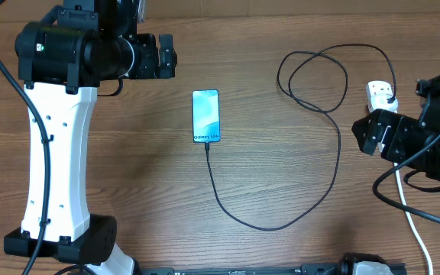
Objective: Plug charger to phone and switch on socket
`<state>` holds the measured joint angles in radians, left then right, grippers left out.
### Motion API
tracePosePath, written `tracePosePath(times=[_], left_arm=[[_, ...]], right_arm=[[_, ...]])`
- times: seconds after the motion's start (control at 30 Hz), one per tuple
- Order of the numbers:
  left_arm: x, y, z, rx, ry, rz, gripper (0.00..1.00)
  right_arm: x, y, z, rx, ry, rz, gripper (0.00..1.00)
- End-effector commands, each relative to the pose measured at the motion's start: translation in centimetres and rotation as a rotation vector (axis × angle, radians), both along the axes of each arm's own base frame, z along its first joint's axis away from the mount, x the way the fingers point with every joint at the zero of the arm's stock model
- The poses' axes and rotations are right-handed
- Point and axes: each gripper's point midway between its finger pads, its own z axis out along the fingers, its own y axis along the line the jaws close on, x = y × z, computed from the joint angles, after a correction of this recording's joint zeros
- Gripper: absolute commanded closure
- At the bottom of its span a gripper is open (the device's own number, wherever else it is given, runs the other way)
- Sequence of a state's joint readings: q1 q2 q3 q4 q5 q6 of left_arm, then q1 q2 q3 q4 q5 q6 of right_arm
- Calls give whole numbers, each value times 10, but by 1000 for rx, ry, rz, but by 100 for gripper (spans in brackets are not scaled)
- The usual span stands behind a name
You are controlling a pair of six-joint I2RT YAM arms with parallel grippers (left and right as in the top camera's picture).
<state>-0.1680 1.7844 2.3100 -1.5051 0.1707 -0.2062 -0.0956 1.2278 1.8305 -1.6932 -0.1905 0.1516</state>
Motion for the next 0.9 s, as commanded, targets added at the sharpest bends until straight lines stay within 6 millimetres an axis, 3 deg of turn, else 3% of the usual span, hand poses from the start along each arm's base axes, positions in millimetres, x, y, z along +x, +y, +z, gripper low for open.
tracePosePath(times=[0.0,0.5,0.87], left_arm=[[-4,3,8,11,-28,-8,0],[-4,3,8,11,-28,-9,0],[-4,3,8,11,-28,-9,0]], right_arm=[[2,-5,7,-32,-34,-10,0],[10,-14,11,-77,-67,-37,0],[62,-33,44,-163,-440,-106,0]])
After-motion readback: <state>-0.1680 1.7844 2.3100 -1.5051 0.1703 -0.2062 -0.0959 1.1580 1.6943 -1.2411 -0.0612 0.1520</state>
